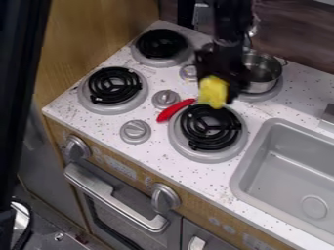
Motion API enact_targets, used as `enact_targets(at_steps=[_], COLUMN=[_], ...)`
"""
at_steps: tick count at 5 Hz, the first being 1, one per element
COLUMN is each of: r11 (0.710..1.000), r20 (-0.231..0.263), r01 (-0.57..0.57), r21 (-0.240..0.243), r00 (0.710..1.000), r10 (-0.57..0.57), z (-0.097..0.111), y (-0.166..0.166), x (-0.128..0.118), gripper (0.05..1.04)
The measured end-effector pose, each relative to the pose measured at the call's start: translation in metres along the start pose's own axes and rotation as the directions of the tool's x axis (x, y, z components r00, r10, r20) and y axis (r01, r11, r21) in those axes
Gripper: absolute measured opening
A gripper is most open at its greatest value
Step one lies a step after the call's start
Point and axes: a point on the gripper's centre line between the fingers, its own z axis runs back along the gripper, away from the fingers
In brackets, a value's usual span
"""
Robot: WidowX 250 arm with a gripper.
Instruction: Move the yellow object to the bottom right burner
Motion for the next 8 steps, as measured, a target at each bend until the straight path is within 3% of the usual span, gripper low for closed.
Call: enact_targets(at_steps=[2, 4, 5, 7, 8], r11=[0.993, 0.991, 0.992, 0.992, 0.992], r20=[-0.092, -0.111, -0.103, 0.028, 0.022], r01=[-0.061, -0.084, -0.103, -0.118, -0.118], r21=[-0.096, -0.101, -0.076, -0.049, -0.05], r00=[0.994, 0.991, 0.99, 0.992, 0.993], r10=[0.052, 0.073, 0.095, 0.12, 0.119], z=[-0.035, -0.037, -0.031, 0.022, 0.021], y=[-0.016, -0.01, -0.008, -0.003, -0.004], x=[-0.018, -0.029, -0.036, -0.025, -0.028], gripper=[0.833, 0.879, 1.005, 1.0, 1.0])
